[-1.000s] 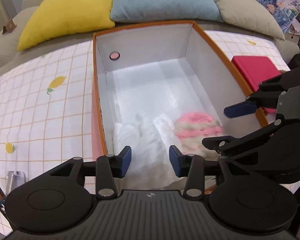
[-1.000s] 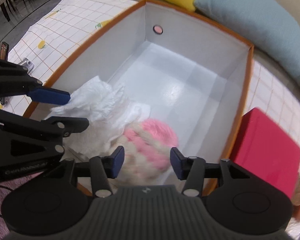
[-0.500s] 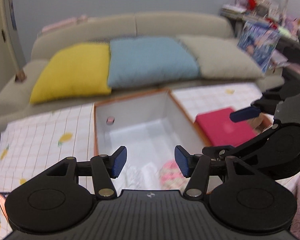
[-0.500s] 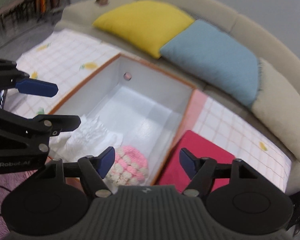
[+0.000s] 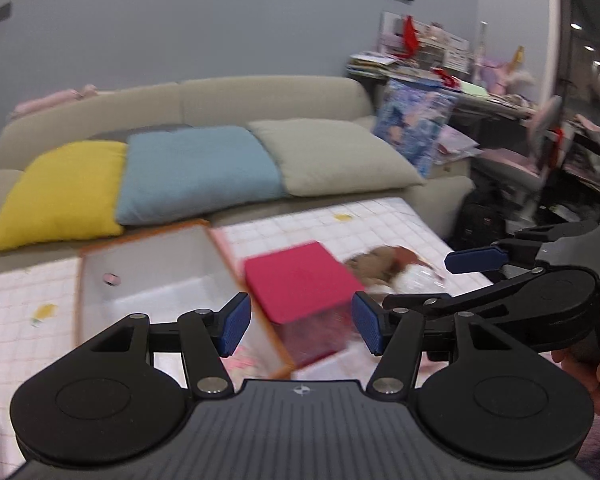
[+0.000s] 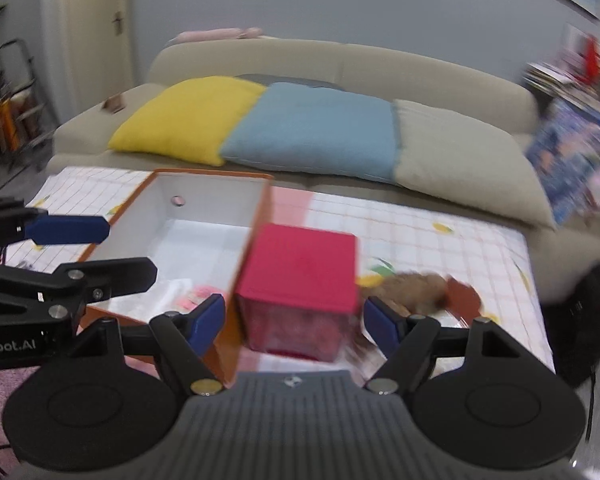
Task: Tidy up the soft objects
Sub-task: 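Move both open tools back to the pile of soft items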
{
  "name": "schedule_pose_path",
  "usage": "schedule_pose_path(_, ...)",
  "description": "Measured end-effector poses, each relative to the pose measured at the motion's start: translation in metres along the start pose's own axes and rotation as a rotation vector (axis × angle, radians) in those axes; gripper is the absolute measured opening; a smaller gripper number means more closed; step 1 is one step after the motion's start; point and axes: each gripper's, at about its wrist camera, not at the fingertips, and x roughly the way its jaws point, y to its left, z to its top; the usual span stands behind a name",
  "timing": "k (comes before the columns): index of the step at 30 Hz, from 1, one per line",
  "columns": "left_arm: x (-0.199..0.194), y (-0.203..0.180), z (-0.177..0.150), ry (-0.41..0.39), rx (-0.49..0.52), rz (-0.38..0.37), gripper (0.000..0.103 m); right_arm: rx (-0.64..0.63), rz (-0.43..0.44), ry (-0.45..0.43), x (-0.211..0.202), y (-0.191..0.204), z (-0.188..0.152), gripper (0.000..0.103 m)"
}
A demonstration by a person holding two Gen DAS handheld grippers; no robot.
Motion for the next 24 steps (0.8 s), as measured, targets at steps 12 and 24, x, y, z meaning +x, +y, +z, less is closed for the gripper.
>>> schedule_pose_path(12,0.064,-0.037,-0.018,0.131,-0.052,-0.169,0.068,0.162,-0.204,0.077,0.004,-0.070,-0.064,0.075)
schedule_pose_path(24,0.098,-0.051,-0.024,0.192,-0.023,-0.207,0.068,0.312,-0.251,0.125,0.032,-0.106,-0.084,0.074)
